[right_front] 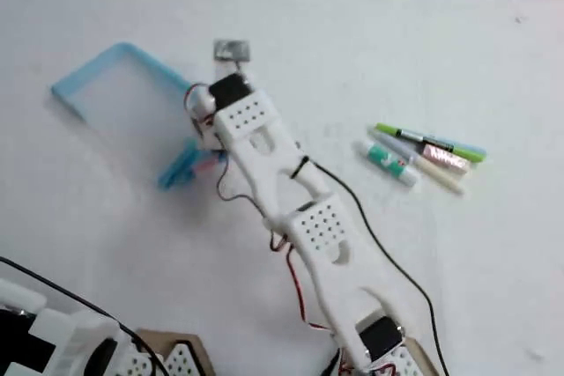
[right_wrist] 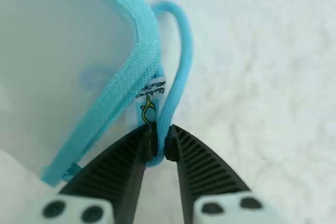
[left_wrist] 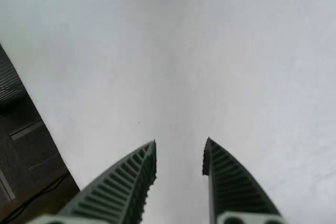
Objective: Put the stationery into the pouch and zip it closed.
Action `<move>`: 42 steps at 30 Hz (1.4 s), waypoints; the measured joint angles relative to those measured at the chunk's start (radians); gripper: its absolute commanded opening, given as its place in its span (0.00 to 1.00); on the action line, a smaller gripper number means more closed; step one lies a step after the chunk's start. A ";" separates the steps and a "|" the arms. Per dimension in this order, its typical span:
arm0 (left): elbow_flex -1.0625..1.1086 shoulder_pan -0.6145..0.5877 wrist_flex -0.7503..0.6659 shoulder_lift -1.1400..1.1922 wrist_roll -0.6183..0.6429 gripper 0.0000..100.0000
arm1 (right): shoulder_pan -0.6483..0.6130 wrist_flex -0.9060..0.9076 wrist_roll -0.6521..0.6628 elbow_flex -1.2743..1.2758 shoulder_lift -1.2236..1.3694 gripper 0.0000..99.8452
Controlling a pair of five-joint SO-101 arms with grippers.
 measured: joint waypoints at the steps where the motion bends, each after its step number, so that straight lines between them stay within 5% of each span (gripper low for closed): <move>1: 0.000 0.000 0.000 0.000 0.000 0.17 | 0.015 0.000 0.011 0.000 -0.031 0.02; 12: 0.000 0.000 0.000 0.000 0.000 0.17 | 0.043 0.000 0.147 0.043 -0.324 0.02; 29: 0.043 0.048 0.000 -0.003 0.000 0.17 | 0.153 0.000 0.215 0.876 -0.454 0.02; 42: 0.075 0.052 0.000 -0.005 0.000 0.17 | 0.178 0.000 0.367 1.140 -0.560 0.27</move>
